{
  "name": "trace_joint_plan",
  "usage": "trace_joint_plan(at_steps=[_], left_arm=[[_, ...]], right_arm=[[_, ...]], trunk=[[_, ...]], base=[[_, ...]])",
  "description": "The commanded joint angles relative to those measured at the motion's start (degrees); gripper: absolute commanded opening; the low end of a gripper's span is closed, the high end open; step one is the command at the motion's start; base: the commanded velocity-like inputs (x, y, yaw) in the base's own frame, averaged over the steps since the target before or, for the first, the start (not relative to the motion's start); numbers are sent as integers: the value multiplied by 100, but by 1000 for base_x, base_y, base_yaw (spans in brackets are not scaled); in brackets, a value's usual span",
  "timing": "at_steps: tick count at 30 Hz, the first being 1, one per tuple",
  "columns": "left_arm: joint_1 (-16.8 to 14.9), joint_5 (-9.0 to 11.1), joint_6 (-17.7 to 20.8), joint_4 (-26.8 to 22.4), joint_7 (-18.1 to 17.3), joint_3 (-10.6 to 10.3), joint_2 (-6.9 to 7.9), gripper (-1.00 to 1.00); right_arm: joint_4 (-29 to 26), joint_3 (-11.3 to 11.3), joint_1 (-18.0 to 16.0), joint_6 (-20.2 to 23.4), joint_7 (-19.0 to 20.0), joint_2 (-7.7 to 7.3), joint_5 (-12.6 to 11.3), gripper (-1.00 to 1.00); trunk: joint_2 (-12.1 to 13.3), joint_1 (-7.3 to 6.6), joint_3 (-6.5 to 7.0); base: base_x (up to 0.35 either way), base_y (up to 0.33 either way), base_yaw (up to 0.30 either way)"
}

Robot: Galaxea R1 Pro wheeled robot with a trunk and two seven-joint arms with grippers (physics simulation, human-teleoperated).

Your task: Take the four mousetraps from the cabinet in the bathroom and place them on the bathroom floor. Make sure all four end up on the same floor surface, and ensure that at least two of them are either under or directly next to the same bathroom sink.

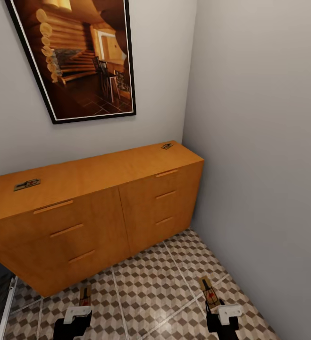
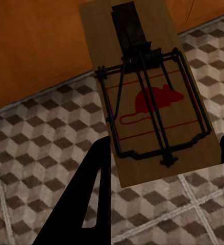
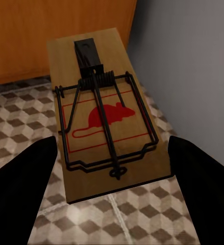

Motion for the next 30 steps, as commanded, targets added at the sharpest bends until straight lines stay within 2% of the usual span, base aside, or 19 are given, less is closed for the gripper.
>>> trace_joint_plan(at_steps=[1,14,20,30], left_arm=[[-5,34,-22,16,-14,-46,-4,-100],[10,40,-12,16,0,-46,-28,-100],[13,40,-12,15,0,-46,-30,-100],[13,40,-4,14,7,-46,-30,-100]], right_arm=[[8,39,-4,-4,-59,-6,17,-100],[35,44,-4,4,-76,32,7,-100],[87,43,-4,5,-76,168,6,-100],[100,38,-4,4,-68,191,15,-100]], trunk=[[-2,0,-5],[-2,0,-5],[-2,0,-5],[-2,0,-5]], base=[[0,0,0],[0,0,0],[0,0,0],[0,0,0]])
